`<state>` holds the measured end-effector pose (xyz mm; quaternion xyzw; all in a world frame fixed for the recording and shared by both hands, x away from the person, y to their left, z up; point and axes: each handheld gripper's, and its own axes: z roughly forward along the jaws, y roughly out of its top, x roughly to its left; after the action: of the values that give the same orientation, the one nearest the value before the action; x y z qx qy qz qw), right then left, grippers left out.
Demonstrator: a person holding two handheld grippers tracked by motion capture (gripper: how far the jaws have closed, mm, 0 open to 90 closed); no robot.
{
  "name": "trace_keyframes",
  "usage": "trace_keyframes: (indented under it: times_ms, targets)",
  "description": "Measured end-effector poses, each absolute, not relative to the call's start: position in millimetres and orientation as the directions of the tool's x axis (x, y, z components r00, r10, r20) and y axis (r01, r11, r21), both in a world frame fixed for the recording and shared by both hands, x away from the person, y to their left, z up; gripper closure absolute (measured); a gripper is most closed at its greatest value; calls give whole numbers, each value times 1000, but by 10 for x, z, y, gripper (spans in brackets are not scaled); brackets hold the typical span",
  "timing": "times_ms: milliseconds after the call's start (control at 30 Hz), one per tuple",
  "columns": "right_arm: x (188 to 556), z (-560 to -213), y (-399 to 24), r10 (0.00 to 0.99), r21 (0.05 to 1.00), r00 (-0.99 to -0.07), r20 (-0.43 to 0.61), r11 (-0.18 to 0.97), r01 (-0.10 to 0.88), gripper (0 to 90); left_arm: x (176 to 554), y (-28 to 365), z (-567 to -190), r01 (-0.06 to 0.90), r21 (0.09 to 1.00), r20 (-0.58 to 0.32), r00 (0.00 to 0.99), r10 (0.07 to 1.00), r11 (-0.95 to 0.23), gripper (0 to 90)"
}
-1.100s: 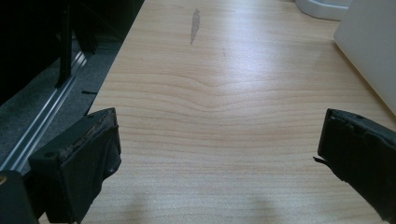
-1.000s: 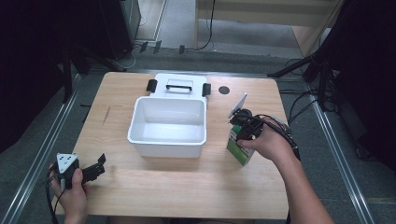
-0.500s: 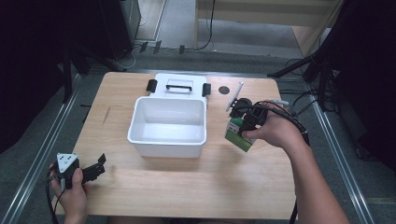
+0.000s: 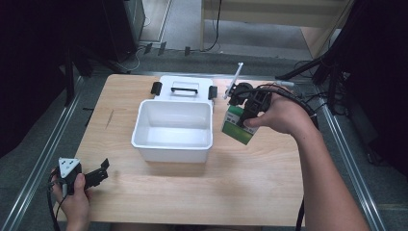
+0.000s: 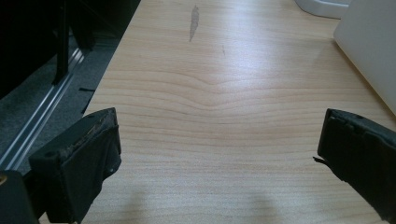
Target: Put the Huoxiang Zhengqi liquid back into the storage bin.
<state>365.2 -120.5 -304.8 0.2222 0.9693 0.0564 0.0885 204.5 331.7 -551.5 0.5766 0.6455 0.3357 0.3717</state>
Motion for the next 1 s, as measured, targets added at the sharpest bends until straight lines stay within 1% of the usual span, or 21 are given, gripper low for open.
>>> trace_keyframes:
  times_ms: [133, 300, 533, 700, 767, 833, 867, 900, 933, 1000]
  targets:
    - [3661, -2917, -1123, 431, 149, -883, -184, 901, 409, 650, 2045, 3319, -5515, 497, 861, -90, -57, 994, 107, 0]
    - [3651, -2752, -1001, 409, 187, -891, -198, 908, 376, 649, 2046, 3318, -5515, 497, 861, -92, -58, 994, 109, 0]
    - [3641, -2639, -867, 393, 222, -896, -206, 911, 349, 649, 2050, 3313, -5515, 500, 860, -85, -59, 995, 103, 0]
    - [3629, -2616, -752, 353, 241, -915, -197, 922, 304, 649, 2054, 3314, -5516, 502, 858, -89, -61, 994, 107, 0]
    - [3611, -2612, -669, 306, 257, -932, -195, 933, 253, 648, 2056, 3313, -5517, 502, 858, -89, -61, 994, 108, 0]
    - [3597, -2611, -617, 281, 270, -939, -198, 937, 223, 648, 2058, 3312, -5518, 502, 858, -90, -62, 994, 109, 0]
    - [3597, -2611, -617, 281, 270, -939, -198, 937, 223, 648, 2058, 3312, -5518, 502, 858, -90, -62, 994, 109, 0]
    - [3574, -2620, -563, 231, 275, -950, -210, 946, 169, 648, 2059, 3312, -5517, 503, 857, -90, -63, 994, 109, 0]
    - [3574, -2620, -563, 231, 275, -950, -210, 946, 169, 648, 2059, 3312, -5517, 504, 857, -89, -63, 994, 109, 0]
    - [3534, -2642, -485, 139, 275, -964, -227, 959, 74, 649, 2060, 3312, -5517, 503, 857, -89, -63, 994, 109, 0]
